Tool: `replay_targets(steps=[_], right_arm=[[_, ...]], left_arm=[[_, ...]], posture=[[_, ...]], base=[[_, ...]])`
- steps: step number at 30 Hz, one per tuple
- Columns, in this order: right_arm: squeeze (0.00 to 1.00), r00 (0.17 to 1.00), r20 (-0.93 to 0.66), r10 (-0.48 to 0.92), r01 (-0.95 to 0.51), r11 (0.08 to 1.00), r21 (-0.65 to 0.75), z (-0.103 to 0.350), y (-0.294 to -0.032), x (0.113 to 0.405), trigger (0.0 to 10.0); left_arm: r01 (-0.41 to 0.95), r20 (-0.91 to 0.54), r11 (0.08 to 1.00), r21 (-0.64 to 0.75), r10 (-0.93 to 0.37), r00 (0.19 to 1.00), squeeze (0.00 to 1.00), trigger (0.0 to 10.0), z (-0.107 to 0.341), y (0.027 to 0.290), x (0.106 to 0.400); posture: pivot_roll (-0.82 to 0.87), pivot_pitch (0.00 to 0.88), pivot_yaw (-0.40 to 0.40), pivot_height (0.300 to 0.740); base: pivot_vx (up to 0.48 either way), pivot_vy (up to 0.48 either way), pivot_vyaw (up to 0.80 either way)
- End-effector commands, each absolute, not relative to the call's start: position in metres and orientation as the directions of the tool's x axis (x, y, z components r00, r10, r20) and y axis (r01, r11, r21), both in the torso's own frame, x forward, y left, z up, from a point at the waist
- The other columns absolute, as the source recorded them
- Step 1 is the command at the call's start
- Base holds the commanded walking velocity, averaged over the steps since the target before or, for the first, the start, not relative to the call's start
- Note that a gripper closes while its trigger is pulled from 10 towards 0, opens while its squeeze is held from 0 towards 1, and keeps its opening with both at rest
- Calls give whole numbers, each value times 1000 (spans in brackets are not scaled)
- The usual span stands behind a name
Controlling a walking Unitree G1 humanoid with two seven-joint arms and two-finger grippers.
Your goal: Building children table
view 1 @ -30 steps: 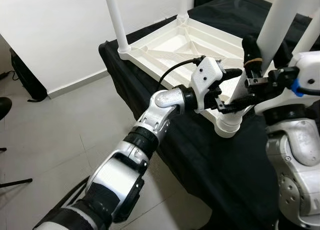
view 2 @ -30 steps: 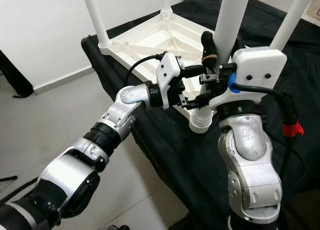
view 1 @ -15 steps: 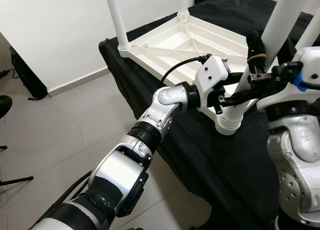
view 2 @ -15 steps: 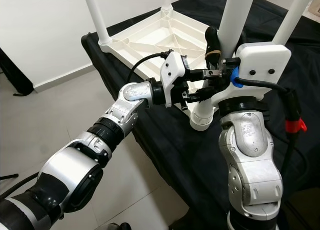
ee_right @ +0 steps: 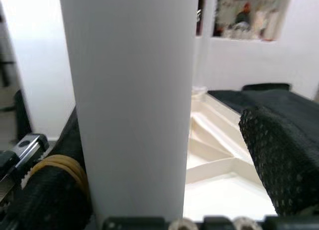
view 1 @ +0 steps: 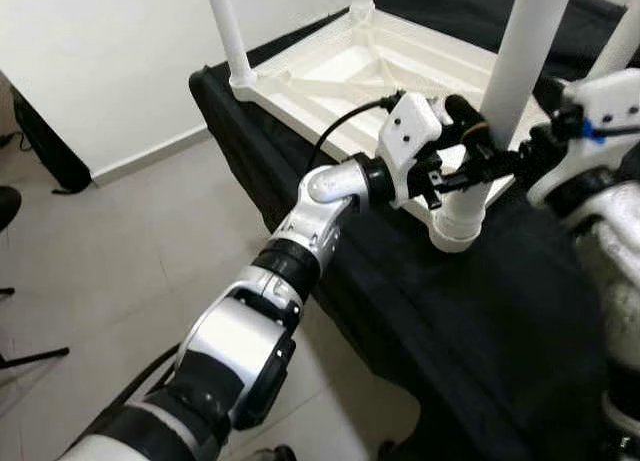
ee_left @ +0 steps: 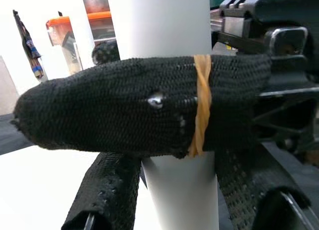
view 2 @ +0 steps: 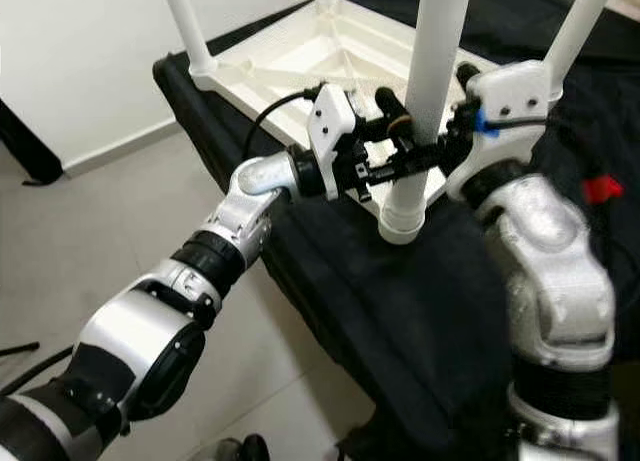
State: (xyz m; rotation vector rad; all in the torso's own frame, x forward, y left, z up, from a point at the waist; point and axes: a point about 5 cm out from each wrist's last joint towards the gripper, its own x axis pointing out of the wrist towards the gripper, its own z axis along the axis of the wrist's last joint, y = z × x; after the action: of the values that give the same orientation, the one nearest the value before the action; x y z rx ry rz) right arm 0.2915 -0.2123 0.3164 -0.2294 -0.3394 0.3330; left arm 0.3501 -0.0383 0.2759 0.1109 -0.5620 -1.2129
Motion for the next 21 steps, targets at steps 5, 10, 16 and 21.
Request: replay_targets(steps=[5, 10, 16, 21], right_arm=[[0, 817, 337, 467, -403, 882, -245, 357, -245, 285, 10000], [0, 729, 338, 595, -544, 804, -240, 374, -252, 279, 10000], [0, 603, 297, 741, -673, 672, -310, 394, -258, 272, 10000], [0, 588, 211, 781, -695, 621, -362, 389, -253, 278, 10000]], left_arm=[[857, 304, 359, 370, -918, 253, 0, 0, 259, -29, 353], [857, 306, 357, 372, -919, 250, 0, 0, 260, -30, 353], [855, 308, 357, 377, -919, 247, 0, 0, 261, -30, 353], [853, 310, 362, 376, -917, 252, 0, 0, 261, -29, 353]], posture=[[-130, 188, 77, 740], [-130, 187, 77, 740], [-126, 182, 78, 740], [-121, 183, 77, 740]], base=[[0, 0, 0], [0, 0, 0], [0, 0, 0], [0, 0, 0]])
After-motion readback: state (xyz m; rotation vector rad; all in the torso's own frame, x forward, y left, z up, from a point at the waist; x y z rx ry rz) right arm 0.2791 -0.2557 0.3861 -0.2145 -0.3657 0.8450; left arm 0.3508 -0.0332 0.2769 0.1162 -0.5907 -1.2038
